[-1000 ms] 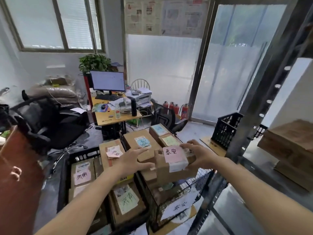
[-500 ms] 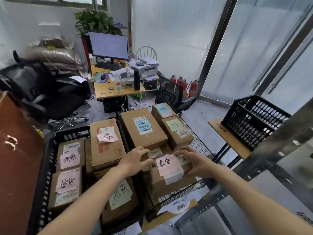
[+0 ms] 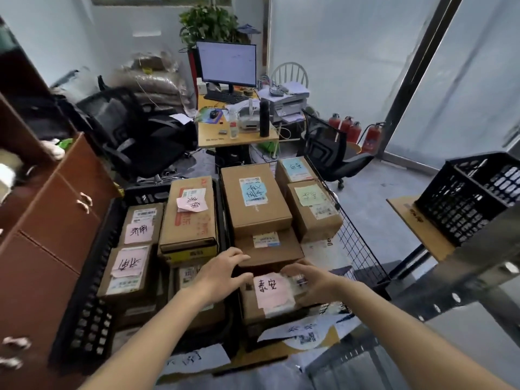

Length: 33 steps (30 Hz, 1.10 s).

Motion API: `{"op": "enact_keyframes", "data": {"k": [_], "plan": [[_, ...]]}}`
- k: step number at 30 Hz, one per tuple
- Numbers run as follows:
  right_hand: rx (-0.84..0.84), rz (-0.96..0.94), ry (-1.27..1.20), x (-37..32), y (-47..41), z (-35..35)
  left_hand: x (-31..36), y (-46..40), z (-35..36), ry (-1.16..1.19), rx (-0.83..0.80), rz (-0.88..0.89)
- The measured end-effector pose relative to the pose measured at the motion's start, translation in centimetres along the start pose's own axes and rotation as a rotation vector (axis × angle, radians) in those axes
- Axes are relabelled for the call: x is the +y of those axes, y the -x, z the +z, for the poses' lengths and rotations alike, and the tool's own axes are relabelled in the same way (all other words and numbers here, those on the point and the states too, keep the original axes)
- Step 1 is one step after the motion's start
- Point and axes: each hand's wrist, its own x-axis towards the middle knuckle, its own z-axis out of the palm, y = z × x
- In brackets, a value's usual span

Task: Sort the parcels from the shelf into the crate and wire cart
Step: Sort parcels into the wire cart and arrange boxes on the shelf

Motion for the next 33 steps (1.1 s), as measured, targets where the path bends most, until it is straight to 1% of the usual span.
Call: {"op": "enact_keyframes", "data": {"k": [7,10,12,15,17,18,23,28,30,33], "plan": [[-0.048,0.073,-0.024,0.5,-1.1,0.2,0.6,1.0,1.4,0.012,0.096,-0.008],[-0.059,0.099,-0.025,0.7,-1.3,0.0,0.9,1.2,1.6,-0.062,0.092,0.014],[-0.061,0.129,-0.072,1.0,-1.2,-0.4,1.3,0.8,1.6,-0.17,0.061,0.065],[-0.052,0.196,-0.144,1.7,-1.1,-0.6,2.3,0.2,1.6,-0.363,-0.101,0.11],[-0.059,0.24,-0.187,2.7,-1.6,-0.4,2.9,0.1,1.9,-0.41,-0.218,0.115],[-0.065,0.252,-0.216,3.0,-1.8,-0.4,2.9,0.1,2.1,-0.411,-0.245,0.117],[-0.067,0.31,-0.305,2.7,-1.7,-0.3,2.6,-0.8,2.2,-0.418,-0.318,0.133],[-0.034,0.322,-0.343,2.6,-1.0,-0.6,2.2,-1.0,2.5,-0.405,-0.331,0.129],[-0.005,0.326,-0.306,2.6,-1.2,-0.4,2.4,-1.1,2.4,-0.423,-0.341,0.132],[-0.023,0.316,-0.252,2.3,-1.5,-0.2,3.2,-1.2,2.0,-0.469,-0.355,0.154]]}}
